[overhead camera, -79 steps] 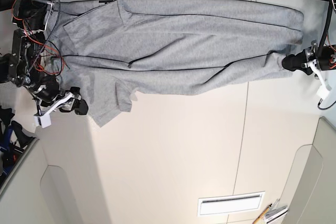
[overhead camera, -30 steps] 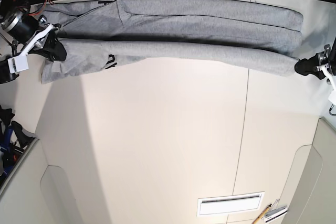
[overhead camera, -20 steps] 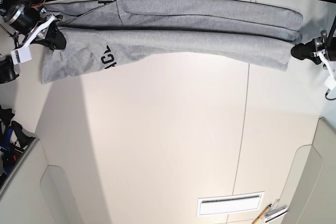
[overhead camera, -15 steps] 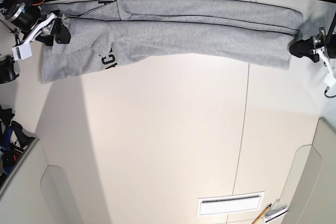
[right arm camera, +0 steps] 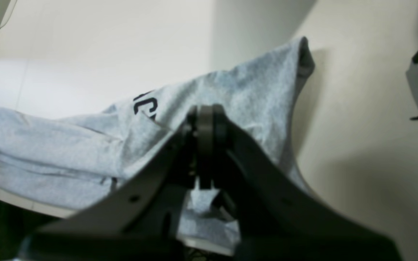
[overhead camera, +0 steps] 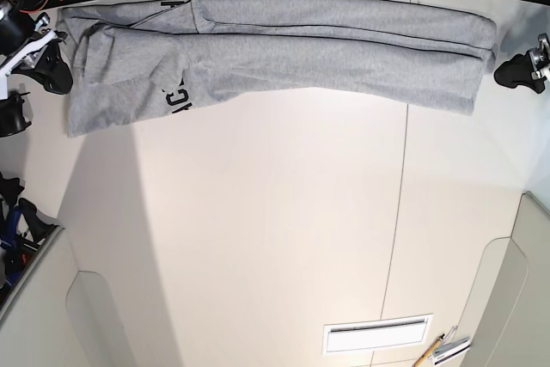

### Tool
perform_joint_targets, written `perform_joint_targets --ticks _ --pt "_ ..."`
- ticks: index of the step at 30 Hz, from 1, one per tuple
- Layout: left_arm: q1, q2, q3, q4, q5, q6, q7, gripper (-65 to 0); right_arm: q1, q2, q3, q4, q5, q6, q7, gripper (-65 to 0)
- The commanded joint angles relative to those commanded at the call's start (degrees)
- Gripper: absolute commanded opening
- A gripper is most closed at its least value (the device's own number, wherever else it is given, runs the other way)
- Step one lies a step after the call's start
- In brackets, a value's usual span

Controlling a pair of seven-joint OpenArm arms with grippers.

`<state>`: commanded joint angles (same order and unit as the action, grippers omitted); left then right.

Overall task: Fold the T-shirt properly
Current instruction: 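Regrasp the folded strip ends with both grippers and straighten it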

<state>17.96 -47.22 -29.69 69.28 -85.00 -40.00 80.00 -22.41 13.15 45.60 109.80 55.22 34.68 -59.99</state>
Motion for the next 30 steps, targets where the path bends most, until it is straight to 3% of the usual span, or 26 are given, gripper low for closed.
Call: perform_joint_targets --ticks 2,4,8,15,19,26,30 --pt "1.09 0.70 0.00 0.00 0.00 0.00 0.00 -25.1 0.00 0.00 -1.53 -1.86 -1.44 0.13 1.14 -65.0" --pt "1.09 2.12 0.00 0.00 0.32 0.00 -0.30 -20.0 0.02 0.02 -3.98 -5.18 -3.80 0.11 3.43 -65.0" --pt "1.09 3.91 0.00 0.00 8.25 0.00 -7.40 -18.4 0.17 0.20 -8.59 -12.72 -5.31 0.13 5.88 -65.0" --pt "1.11 5.81 0.22 0.00 8.36 0.00 -7.60 -18.4 0.52 0.13 -11.58 -17.29 -5.31 0.13 7.10 -65.0" --pt "1.11 7.21 1.11 0.00 8.12 0.00 -7.56 -18.4 2.32 0.17 -11.58 -17.94 -8.28 0.09 7.06 -65.0" --pt "1.11 7.34 9.27 0.00 9.41 0.00 -6.94 -18.4 2.71 0.15 -11.58 -18.12 -8.74 0.07 7.06 -65.0" --pt "1.11 7.34 10.62 0.00 9.67 0.00 -6.90 -18.5 2.73 0.15 -11.58 -18.12 -8.72 0.04 7.06 -65.0"
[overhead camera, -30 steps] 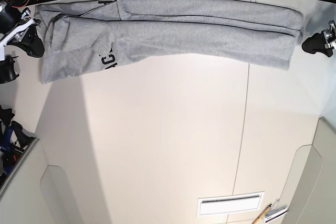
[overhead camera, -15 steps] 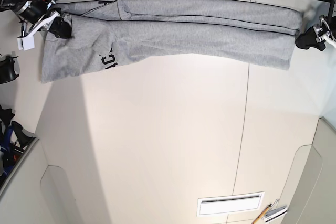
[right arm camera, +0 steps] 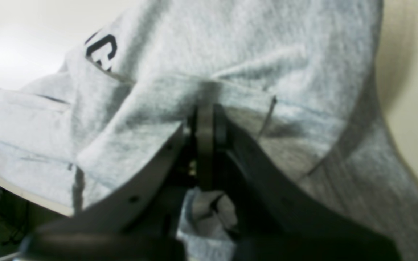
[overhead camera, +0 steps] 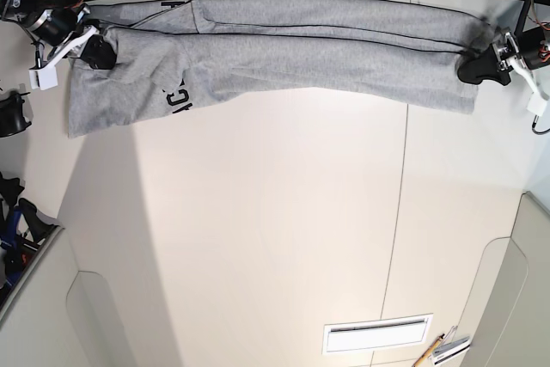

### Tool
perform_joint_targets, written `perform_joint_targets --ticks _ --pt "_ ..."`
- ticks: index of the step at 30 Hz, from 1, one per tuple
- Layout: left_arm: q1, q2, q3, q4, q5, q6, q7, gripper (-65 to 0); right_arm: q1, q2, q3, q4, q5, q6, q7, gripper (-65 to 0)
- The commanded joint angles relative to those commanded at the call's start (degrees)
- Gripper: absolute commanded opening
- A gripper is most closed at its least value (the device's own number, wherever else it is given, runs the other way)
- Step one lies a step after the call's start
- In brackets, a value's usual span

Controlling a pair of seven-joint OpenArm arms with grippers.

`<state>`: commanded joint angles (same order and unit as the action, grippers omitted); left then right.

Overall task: Fold the T-shirt properly
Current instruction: 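Regrasp the folded strip ends with both grippers and straighten it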

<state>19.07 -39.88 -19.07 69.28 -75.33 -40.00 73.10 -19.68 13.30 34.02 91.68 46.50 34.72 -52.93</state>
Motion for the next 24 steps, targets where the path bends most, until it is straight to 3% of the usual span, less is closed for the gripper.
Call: perform_joint_targets --ticks 2,3,5,6,16,21,24 --pt "0.00 0.00 0.00 0.00 0.46 0.00 -0.02 -21.8 0.00 0.00 0.00 0.00 0.24 0.00 0.00 -65.0" --pt "0.00 0.00 0.00 0.00 0.48 0.00 -0.04 -31.0 -0.02 0.00 0.00 0.00 0.81 0.00 0.00 -65.0" --pt "-0.02 0.02 -0.02 0.00 0.42 0.00 -0.52 -58.1 0.00 0.00 0.00 0.00 1.38 0.00 0.02 -65.0" --pt "0.00 0.02 -0.02 0.00 0.46 0.00 -1.20 -65.0 0.00 0.00 0.00 0.00 1.27 0.00 0.02 -65.0" --pt "-0.04 0.00 -2.01 0.00 1.68 0.00 -4.76 -65.0 0.00 0.02 0.00 0.00 -3.93 0.00 2.01 -65.0" --pt "-0.02 0.00 -6.60 0.00 1.46 0.00 -4.72 -65.0 0.00 0.02 0.00 0.00 -3.45 0.00 1.97 -65.0" --pt "-0.04 0.00 -8.09 0.00 1.44 0.00 -4.79 -65.0 0.04 0.02 0.02 0.02 0.09 -0.02 1.05 -65.0"
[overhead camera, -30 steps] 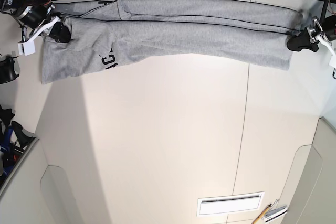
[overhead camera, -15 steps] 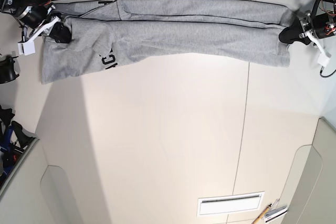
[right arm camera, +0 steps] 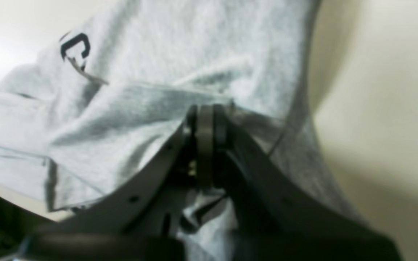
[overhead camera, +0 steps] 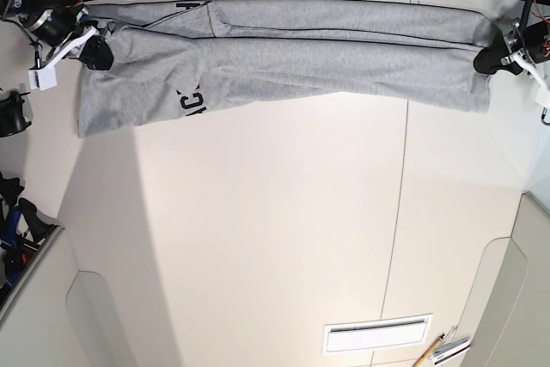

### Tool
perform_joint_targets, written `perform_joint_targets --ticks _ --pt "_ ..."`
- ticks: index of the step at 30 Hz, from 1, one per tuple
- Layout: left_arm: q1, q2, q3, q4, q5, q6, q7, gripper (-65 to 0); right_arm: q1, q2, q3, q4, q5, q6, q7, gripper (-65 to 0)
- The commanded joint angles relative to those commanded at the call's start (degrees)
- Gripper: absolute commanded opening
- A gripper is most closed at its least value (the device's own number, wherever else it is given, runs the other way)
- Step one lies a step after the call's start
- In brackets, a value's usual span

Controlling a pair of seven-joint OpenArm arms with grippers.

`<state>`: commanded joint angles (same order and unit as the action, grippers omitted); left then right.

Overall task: Fold the T-shirt properly
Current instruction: 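Regrasp the folded strip ends with both grippers and straighten it, then release with the right gripper and grasp the strip's hem end with the left gripper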

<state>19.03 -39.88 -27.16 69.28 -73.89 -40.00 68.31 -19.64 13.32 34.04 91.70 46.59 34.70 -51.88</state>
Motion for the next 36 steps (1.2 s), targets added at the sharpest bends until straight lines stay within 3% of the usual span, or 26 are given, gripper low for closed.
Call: perform_joint_targets --ticks 2,5,10,14,18,22,25,30,36 --pt "0.00 0.00 -0.63 0.00 0.00 0.00 -0.02 -65.0 0.94 -0.02 0.02 0.00 3.30 0.02 -3.52 -65.0" --pt "-0.15 -0.20 -1.40 0.00 0.02 0.00 -0.42 -65.0 2.64 -0.02 0.11 0.11 7.67 0.04 -7.17 -52.1" --pt "-1.11 -1.11 -7.15 0.24 0.04 0.00 -0.39 -65.0 4.02 -0.02 1.51 0.24 9.57 0.07 -7.52 -51.7" --pt "-1.07 -4.04 -12.68 2.60 1.38 0.00 -0.42 -65.0 4.04 -0.02 3.87 0.24 10.01 0.09 -7.54 -51.8" --pt "-1.07 -6.64 -13.14 5.68 2.19 0.00 -0.39 -65.0 4.04 -0.02 5.29 0.24 10.03 0.07 -7.54 -51.8" --pt "-0.70 -6.75 -13.07 11.54 2.34 0.00 -0.04 -65.0 4.04 -0.02 5.29 0.24 10.38 0.07 -7.54 -51.8" --pt "0.66 -5.77 -12.94 19.37 0.85 0.00 1.90 -65.0 4.04 -0.02 5.29 0.24 10.36 0.07 -7.54 -51.8" --pt "5.11 -0.50 -10.47 35.28 0.87 0.00 1.99 -65.0 4.52 -0.02 5.29 0.24 10.34 0.09 -7.50 -51.8" --pt "4.94 3.39 3.45 41.31 3.34 0.00 1.55 -65.0 5.64 -0.02 5.29 0.22 9.94 0.09 -7.54 -51.7"
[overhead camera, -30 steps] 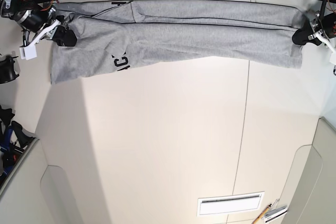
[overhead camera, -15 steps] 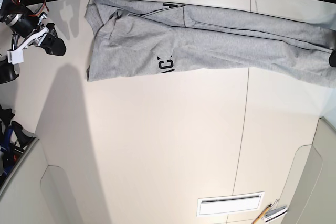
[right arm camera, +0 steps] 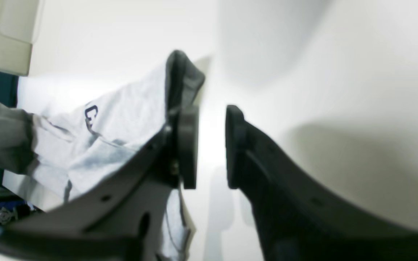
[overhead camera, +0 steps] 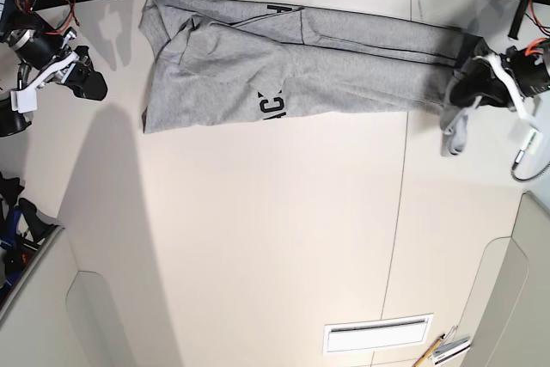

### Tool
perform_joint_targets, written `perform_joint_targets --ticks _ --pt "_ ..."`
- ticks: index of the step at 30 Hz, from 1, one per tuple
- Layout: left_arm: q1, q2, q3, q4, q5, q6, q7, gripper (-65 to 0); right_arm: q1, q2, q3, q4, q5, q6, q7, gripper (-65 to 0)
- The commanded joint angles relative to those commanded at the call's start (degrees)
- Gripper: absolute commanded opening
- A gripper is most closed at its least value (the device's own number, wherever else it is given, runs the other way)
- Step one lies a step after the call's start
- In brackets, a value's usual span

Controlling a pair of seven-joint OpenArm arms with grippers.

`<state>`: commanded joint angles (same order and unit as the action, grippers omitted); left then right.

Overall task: Fold the T-shirt properly
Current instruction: 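Release with the right gripper and grasp the strip's hem end with the left gripper, then fold the hem end toward the collar end with the left gripper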

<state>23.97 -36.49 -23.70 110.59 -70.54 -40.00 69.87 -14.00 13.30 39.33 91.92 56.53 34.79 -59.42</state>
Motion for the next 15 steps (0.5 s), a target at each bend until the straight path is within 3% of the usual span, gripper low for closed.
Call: perform_joint_targets --ticks 7,12,15 --pt "-0.15 0.48 13.88 -0.04 10.88 0.00 -11.34 -65.0 -0.02 0.00 0.00 0.02 -0.15 0.00 0.00 -50.8" --pt "-0.17 1.29 19.65 -0.09 16.15 0.00 -16.39 -65.0 -0.02 -0.02 -0.02 0.00 0.09 0.00 -0.63 -31.5" --pt "-0.15 2.78 20.59 -0.09 16.04 0.00 -17.42 -42.5 -0.02 -0.02 -0.09 0.00 0.09 0.22 -2.80 -28.2"
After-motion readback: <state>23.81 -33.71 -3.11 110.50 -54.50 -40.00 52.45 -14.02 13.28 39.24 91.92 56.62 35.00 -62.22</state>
